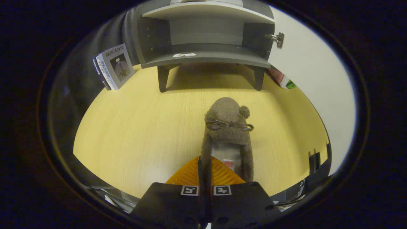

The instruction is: Open the shoe cabinet door, grab the shoes and put them into the shoe cabinet, then close the shoe cabinet door.

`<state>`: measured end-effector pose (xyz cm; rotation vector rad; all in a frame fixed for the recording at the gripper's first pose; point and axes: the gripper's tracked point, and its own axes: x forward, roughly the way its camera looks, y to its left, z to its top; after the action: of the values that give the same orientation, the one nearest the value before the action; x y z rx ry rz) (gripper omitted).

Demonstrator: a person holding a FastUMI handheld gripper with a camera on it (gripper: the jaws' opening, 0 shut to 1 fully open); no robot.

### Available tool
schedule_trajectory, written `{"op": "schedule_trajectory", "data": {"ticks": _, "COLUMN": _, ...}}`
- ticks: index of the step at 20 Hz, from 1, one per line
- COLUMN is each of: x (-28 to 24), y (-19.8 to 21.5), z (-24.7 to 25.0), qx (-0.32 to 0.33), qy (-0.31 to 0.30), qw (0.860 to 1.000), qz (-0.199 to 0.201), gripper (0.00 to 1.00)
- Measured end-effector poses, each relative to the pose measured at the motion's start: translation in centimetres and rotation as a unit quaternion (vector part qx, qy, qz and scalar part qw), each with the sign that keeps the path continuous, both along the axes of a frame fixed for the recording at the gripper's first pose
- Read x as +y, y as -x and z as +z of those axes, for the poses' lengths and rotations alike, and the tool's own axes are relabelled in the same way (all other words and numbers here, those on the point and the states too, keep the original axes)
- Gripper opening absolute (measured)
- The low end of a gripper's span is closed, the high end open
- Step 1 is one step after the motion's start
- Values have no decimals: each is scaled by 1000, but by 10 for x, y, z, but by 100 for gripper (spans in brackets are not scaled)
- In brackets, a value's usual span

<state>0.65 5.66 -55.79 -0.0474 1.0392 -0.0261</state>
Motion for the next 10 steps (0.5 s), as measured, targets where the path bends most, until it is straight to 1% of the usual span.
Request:
{"op": "schedule_trajectory", "data": {"ticks": 3, "x": -5, "y": -9, "z": 24, "qx": -6, "qy": -11, "qw": 1000, "qz": -4, "gripper": 3}}
{"op": "schedule_trajectory", "data": {"ticks": 5, "x": -10, "y": -21, "z": 52, "qx": -25, "qy": -12, "qw": 1000, "qz": -1, "gripper": 3}}
{"op": "schedule_trajectory", "data": {"ticks": 10, "x": -25, "y": -57, "z": 150, "qx": -100, "qy": -6, "qw": 995, "qz": 18, "gripper": 3}}
